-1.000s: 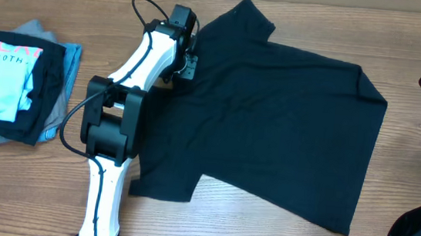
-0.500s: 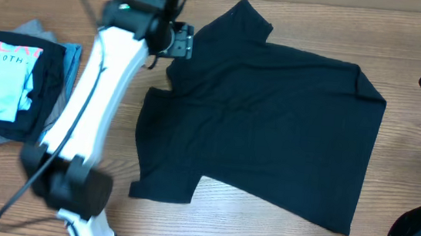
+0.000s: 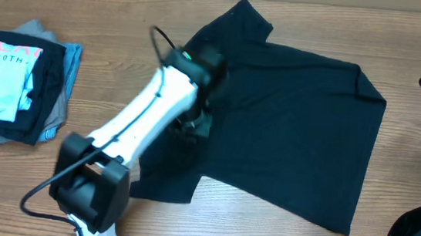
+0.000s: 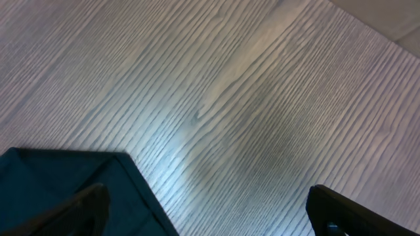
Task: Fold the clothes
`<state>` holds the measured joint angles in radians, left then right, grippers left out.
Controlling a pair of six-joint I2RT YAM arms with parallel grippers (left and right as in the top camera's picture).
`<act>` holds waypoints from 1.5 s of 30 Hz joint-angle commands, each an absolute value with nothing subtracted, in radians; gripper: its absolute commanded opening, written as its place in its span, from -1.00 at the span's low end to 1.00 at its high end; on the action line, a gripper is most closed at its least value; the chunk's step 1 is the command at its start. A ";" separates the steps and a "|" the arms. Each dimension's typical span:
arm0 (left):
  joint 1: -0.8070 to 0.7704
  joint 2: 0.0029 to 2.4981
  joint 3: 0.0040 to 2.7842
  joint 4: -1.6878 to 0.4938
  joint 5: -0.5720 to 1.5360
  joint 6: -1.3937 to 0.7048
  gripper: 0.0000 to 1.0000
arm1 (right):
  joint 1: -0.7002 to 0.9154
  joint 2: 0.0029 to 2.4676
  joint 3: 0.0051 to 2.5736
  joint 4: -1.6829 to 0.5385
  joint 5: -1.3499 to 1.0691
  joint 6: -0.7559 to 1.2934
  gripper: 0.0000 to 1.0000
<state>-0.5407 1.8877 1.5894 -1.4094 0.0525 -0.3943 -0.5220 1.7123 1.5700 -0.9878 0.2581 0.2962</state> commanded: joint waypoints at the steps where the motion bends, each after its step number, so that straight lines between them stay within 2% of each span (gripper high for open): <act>1: -0.595 1.887 1.466 -1.343 -0.004 -0.513 -0.92 | -0.523 1.706 1.571 -0.982 0.257 0.308 1.00; 7: -0.623 1.887 1.290 -1.194 -0.003 -0.585 -0.92 | -0.523 1.706 1.571 -0.982 0.257 0.308 1.00; 20: -0.623 1.887 1.134 -0.913 -0.033 -0.611 -0.92 | -0.523 1.706 1.571 -0.982 0.257 0.308 1.00; 26: -0.623 1.887 1.132 -0.900 -0.027 -0.617 -0.92 | -0.523 1.706 1.571 -0.982 0.257 0.308 1.00; 30: -0.632 1.887 1.125 -0.883 0.066 -0.619 -0.92 | -0.523 1.706 1.571 -0.982 0.257 0.308 1.00; 45: -0.800 1.887 1.049 -0.957 0.199 -0.700 -0.92 | -0.523 1.706 1.571 -0.982 0.257 0.308 1.00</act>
